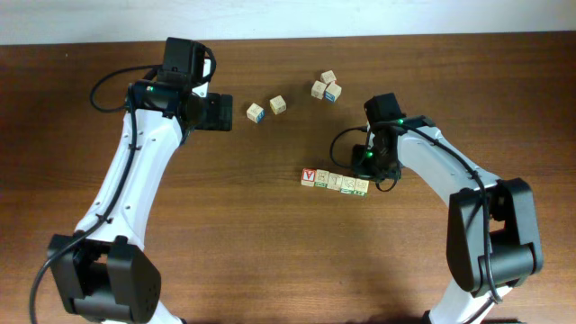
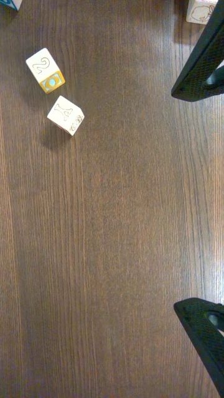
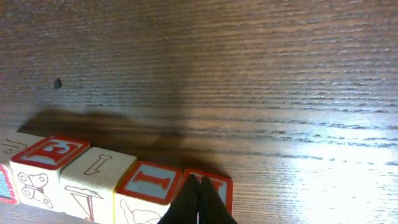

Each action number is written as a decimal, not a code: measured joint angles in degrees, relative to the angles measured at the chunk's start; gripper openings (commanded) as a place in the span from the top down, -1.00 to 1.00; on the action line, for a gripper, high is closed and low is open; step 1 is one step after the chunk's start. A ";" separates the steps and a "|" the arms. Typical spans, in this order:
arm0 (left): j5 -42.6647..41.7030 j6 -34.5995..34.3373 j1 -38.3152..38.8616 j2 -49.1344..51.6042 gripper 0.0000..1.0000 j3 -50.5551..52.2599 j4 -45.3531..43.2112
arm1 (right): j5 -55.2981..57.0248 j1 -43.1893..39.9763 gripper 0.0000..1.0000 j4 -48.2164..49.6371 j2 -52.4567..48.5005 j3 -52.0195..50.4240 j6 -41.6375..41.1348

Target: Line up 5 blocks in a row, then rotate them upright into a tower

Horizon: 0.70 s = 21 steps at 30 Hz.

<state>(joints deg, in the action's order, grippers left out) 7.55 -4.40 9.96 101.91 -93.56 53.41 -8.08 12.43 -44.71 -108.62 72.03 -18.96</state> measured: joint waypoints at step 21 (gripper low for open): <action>0.02 0.00 0.00 0.00 -0.98 0.00 0.00 | -5.22 -6.97 0.92 -11.93 3.17 3.43 -3.37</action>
<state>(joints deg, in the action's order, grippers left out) 7.57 -4.40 9.96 101.91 -93.56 53.41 -13.30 5.45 -56.64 -105.45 75.46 -22.33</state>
